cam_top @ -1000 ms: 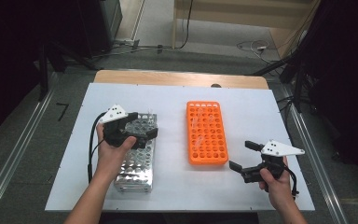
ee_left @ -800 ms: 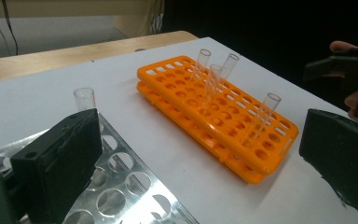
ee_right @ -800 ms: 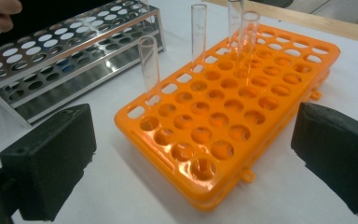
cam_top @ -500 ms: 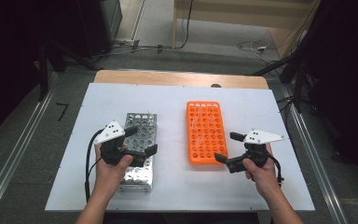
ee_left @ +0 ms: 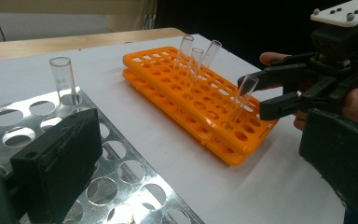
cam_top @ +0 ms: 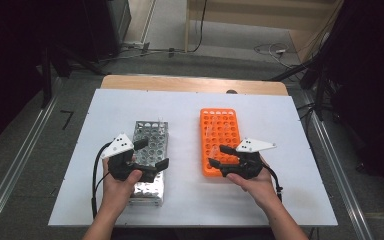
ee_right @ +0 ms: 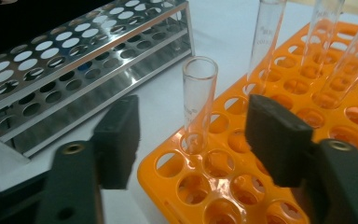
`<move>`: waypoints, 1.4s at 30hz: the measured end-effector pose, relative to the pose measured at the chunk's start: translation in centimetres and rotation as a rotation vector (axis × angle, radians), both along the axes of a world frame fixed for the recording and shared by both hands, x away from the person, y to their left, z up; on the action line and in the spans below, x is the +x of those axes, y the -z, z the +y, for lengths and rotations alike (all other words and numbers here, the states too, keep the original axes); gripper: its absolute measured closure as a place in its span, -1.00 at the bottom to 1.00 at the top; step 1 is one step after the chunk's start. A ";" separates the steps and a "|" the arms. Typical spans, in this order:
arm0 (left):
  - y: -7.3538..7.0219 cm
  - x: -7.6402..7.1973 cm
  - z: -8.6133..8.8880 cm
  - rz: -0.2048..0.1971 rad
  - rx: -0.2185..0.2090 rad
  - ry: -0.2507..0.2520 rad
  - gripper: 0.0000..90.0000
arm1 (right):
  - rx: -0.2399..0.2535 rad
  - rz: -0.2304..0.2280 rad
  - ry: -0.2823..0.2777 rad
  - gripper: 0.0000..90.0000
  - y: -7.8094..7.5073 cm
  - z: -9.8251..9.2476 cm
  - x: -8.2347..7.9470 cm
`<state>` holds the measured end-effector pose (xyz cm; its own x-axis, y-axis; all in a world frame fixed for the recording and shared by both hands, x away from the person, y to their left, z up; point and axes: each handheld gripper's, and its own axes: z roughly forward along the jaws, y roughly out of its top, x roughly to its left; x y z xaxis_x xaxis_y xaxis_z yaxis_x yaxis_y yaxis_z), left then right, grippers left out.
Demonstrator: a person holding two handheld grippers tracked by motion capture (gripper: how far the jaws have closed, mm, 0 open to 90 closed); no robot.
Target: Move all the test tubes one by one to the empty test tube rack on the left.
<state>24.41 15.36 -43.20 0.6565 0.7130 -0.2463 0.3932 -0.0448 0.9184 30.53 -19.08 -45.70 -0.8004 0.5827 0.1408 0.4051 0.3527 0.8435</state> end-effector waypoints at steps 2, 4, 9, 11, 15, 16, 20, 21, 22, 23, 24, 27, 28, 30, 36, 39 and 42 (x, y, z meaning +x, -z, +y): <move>0.1 0.0 0.0 0.001 -0.002 0.001 -1.00 | -0.002 0.012 0.005 0.00 0.2 0.3 0.2; 0.1 0.0 -0.1 0.001 0.000 -0.001 -1.00 | -0.029 0.028 0.028 0.07 0.5 0.8 0.3; 0.2 0.0 -0.1 0.005 0.001 0.003 -1.00 | -0.068 0.035 0.021 0.19 1.1 1.9 0.3; 0.2 0.0 -0.2 0.005 0.004 0.002 -1.00 | -0.097 0.027 0.042 0.25 1.4 2.2 0.3; 0.2 0.0 -0.2 0.007 0.004 0.003 -1.00 | -0.107 -0.009 0.081 0.38 1.6 2.4 0.0; 0.2 0.0 -0.1 0.007 0.003 0.003 -1.00 | -0.106 -0.017 0.085 0.40 1.7 2.4 -0.1; 0.2 0.0 -0.1 0.008 0.002 0.002 -1.00 | -0.109 -0.041 0.089 0.44 1.8 2.4 -0.2; 0.2 0.0 -0.1 0.007 0.002 0.003 -1.00 | -0.109 -0.044 0.093 0.47 1.8 2.5 -0.3; 0.2 0.0 -0.1 0.007 0.002 0.003 -1.00 | -0.111 -0.051 0.090 0.51 1.9 2.5 -0.3; 0.2 0.0 -0.1 0.008 0.002 0.002 -1.00 | -0.116 -0.058 0.092 0.56 1.9 2.6 -0.4; 0.2 0.0 -0.1 0.009 0.002 0.001 -1.00 | -0.116 -0.058 0.092 0.56 1.9 2.6 -0.4; 0.2 0.1 -0.2 0.010 0.004 0.001 -1.00 | -0.124 -0.075 0.092 0.64 1.9 2.8 -0.5; 0.2 0.1 -0.2 0.011 0.005 0.002 -1.00 | -0.125 -0.075 0.093 0.64 1.9 2.8 -0.5; 0.2 0.1 -0.3 0.008 0.007 0.003 -1.00 | -0.120 -0.081 0.090 0.64 1.9 2.7 -0.5; 0.1 0.1 -0.2 0.005 0.004 0.006 -1.00 | -0.097 -0.103 0.090 0.64 0.9 2.4 -0.9; 0.0 0.0 -0.2 0.003 0.006 0.004 -1.00 | -0.079 -0.117 0.092 0.64 0.1 2.1 -1.1; -0.1 0.0 -0.3 0.002 0.016 0.010 -1.00 | -0.057 -0.122 0.102 0.64 -0.7 1.9 -1.4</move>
